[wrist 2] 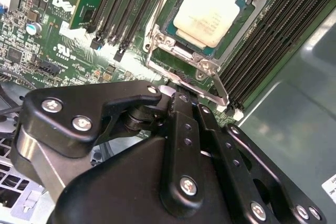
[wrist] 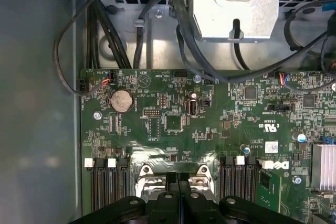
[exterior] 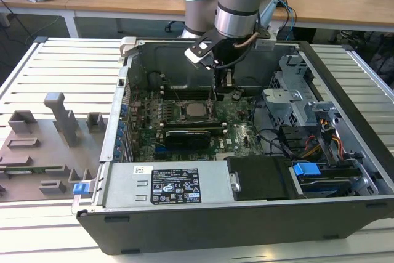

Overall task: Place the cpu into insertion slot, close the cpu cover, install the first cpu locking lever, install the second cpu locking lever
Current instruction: 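Close the cpu cover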

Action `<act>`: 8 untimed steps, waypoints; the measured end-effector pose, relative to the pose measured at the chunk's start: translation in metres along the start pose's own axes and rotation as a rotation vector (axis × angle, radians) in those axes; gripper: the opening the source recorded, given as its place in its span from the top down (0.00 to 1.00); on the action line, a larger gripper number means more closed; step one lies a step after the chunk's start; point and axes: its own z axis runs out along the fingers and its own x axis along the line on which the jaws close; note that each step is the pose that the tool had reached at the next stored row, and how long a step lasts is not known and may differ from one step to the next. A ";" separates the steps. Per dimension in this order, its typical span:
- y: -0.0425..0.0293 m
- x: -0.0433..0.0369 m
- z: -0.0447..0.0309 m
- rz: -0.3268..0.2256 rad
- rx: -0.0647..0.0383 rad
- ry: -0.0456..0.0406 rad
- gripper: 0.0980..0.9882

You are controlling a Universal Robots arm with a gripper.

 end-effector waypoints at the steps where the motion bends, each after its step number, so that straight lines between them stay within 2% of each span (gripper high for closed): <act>1: -0.0007 0.0000 0.0000 0.000 0.000 0.0000 0.99; 8: -0.0072 0.0000 0.0005 0.000 0.000 -0.0001 0.99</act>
